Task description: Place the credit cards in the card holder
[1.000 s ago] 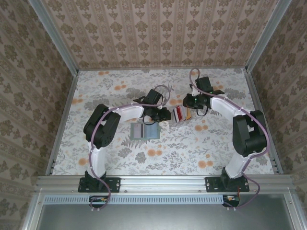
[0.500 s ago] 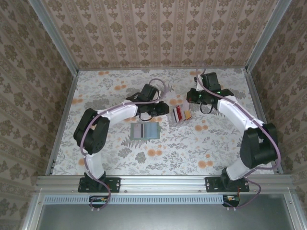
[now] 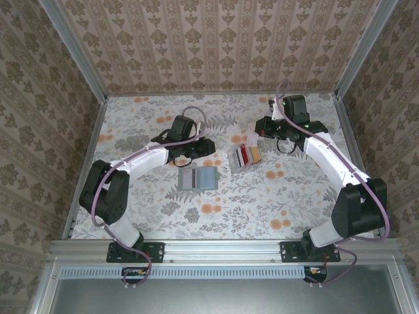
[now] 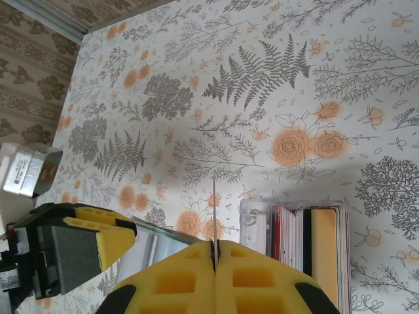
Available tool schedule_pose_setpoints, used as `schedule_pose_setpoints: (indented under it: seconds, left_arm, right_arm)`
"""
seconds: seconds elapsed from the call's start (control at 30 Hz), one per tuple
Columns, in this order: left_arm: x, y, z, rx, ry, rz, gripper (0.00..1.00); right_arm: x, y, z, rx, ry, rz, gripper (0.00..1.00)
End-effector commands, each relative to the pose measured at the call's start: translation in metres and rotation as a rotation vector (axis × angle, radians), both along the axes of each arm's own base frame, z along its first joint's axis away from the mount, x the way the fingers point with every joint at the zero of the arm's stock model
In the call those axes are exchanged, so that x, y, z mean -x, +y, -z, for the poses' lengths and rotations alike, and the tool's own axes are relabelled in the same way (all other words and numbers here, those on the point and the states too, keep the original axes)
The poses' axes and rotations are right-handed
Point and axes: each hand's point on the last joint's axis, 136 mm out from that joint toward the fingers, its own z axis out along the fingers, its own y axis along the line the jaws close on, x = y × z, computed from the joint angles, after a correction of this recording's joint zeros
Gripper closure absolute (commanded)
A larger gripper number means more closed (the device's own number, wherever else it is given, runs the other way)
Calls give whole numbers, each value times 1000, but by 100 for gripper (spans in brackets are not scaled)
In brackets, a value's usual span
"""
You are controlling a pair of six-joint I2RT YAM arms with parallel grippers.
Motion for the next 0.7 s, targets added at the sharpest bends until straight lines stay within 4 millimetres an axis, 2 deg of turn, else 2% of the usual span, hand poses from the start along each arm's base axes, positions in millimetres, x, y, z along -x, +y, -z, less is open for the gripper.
schedule_pose_setpoints:
  seconds: [0.0,0.07,0.23,0.47,0.67]
  left_arm:
    - [4,-1,-21,58,-61,38,72]
    - [6,-5,-28,116,-73,63,71]
    - [17,-14,-52,232,-111,164,68]
    - [31,-32,-81,411,-124,271,65]
    - [30,-41,-88,469,-117,291,63]
  right_arm:
    - [6,2,-6,-52,1,-25,100]
    - [7,7,-8,-89,3,-58,100]
    - [19,38,-12,-229,55,-244,100]
    - [24,59,-8,-332,90,-318,100]
    - [29,78,-16,-381,92,-385,100]
